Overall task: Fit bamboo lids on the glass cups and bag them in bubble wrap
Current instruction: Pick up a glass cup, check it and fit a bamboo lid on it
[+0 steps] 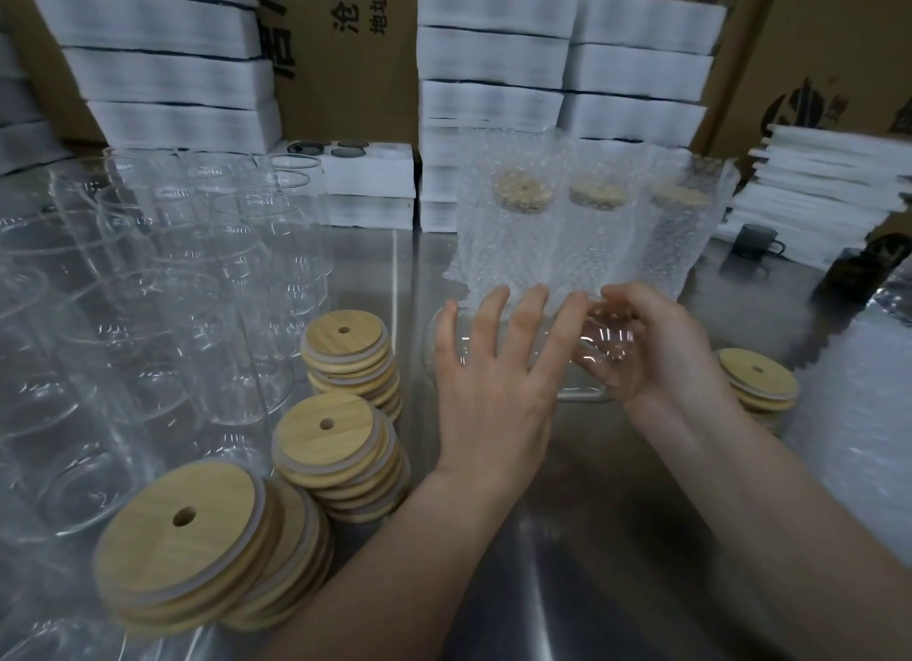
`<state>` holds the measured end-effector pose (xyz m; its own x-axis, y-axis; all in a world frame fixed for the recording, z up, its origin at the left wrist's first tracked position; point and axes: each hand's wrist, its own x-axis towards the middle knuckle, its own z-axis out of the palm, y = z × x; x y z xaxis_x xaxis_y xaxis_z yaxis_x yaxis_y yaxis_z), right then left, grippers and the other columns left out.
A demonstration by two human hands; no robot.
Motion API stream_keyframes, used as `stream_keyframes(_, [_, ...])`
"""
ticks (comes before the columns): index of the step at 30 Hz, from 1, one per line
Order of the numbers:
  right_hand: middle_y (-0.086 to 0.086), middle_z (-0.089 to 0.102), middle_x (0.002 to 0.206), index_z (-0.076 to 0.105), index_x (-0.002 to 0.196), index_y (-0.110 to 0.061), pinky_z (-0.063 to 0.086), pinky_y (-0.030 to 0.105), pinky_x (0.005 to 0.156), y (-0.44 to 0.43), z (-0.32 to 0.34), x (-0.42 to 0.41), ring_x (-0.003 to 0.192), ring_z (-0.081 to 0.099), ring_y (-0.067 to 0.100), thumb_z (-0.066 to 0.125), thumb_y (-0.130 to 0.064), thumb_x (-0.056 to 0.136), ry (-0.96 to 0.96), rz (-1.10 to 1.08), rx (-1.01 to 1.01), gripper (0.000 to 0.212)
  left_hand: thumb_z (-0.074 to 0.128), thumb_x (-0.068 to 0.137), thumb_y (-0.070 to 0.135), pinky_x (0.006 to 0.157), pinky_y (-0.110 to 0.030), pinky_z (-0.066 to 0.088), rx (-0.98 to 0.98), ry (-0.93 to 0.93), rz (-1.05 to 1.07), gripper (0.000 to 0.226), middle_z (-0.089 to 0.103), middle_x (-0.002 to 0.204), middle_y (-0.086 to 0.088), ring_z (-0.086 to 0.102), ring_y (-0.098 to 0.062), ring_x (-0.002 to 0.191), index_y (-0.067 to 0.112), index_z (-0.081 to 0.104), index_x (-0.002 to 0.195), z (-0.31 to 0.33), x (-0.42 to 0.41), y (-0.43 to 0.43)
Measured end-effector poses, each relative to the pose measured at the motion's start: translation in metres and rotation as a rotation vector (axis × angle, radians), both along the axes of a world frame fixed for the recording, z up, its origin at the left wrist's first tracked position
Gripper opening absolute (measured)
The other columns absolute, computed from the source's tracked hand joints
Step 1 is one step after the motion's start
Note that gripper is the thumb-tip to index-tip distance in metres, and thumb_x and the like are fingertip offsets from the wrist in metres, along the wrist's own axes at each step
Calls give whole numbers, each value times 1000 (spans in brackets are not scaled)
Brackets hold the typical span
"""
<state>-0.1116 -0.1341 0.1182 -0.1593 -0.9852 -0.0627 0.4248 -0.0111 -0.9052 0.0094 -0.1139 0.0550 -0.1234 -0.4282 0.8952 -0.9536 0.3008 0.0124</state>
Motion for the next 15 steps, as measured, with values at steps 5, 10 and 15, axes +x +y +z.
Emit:
stream_keyframes(5, [5, 74, 80, 59, 101, -7, 60, 31, 82, -2, -2, -1, 77, 74, 18, 54, -10, 96, -159, 130, -18, 8, 82, 66, 29, 101, -55, 41, 67, 169, -47, 85, 58, 130, -11, 56, -31, 121, 25, 34, 136, -2, 2, -5])
stream_keyframes(10, [3, 74, 90, 71, 89, -15, 54, 33, 97, -3, -5, 6, 87, 72, 16, 58, -22, 86, -258, 293, -114, 15, 77, 69, 41, 94, -42, 46, 73, 337, -142, 84, 60, 126, -12, 58, -28, 115, 14, 33, 136, 1, 6, -8])
stream_keyframes(15, [5, 68, 116, 65, 115, -11, 37, 39, 114, -4, -8, 1, 122, 59, 24, 49, -24, 91, -132, 462, -295, 32, 79, 67, 50, 86, -45, 53, 141, 520, -187, 89, 61, 122, -13, 62, -31, 109, 7, 41, 135, 6, 9, -4])
